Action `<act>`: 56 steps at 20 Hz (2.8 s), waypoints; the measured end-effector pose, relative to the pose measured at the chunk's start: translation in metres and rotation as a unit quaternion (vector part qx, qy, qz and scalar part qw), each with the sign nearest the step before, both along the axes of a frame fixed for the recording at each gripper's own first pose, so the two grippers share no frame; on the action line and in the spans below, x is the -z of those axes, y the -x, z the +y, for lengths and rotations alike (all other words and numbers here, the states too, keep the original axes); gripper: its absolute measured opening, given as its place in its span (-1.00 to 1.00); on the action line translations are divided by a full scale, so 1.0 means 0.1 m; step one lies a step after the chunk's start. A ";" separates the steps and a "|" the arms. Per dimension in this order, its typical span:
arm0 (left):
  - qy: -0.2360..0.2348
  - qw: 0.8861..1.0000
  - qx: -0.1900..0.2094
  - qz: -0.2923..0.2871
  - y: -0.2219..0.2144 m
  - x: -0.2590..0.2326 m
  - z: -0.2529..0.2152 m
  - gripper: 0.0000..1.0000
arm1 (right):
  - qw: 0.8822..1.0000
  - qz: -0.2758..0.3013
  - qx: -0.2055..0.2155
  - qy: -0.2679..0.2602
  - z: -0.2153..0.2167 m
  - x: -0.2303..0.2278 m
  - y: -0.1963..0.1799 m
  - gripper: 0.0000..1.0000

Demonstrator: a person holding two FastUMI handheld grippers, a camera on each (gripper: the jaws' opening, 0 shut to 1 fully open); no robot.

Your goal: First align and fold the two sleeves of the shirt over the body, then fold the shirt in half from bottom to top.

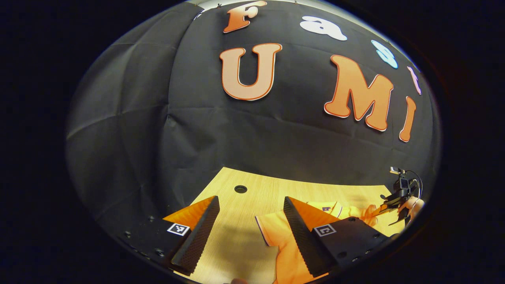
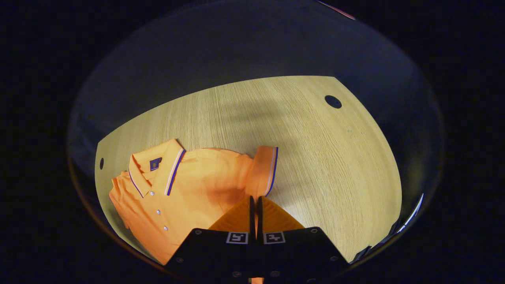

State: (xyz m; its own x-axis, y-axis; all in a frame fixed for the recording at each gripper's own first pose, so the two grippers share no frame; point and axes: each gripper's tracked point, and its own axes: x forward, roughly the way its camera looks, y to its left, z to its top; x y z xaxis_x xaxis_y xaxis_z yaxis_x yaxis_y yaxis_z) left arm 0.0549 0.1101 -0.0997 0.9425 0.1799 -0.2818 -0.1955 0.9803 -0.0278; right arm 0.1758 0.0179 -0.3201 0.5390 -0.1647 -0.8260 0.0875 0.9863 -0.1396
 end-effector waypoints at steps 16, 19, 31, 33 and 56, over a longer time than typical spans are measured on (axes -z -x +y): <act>0.023 0.999 -0.014 0.017 0.15 0.06 0.50 0.96 | 0.991 0.035 -0.123 0.032 1.46 0.28 0.27 -0.96; 0.029 0.999 -0.018 0.021 0.18 0.10 0.55 0.96 | 0.990 0.043 -0.136 0.000 1.73 0.34 0.33 -0.96; 0.056 0.997 -0.019 0.045 0.10 0.29 0.48 0.96 | 0.982 0.042 -0.179 -0.050 2.05 0.33 0.41 1.00; 0.074 0.995 -0.008 0.065 0.00 0.42 0.37 0.96 | 0.980 0.019 -0.189 -0.057 2.07 0.20 0.38 0.84; 0.166 0.903 -0.057 0.392 -1.09 2.32 -0.43 0.96 | 0.984 -0.028 -0.141 -0.106 0.31 -0.44 0.71 0.99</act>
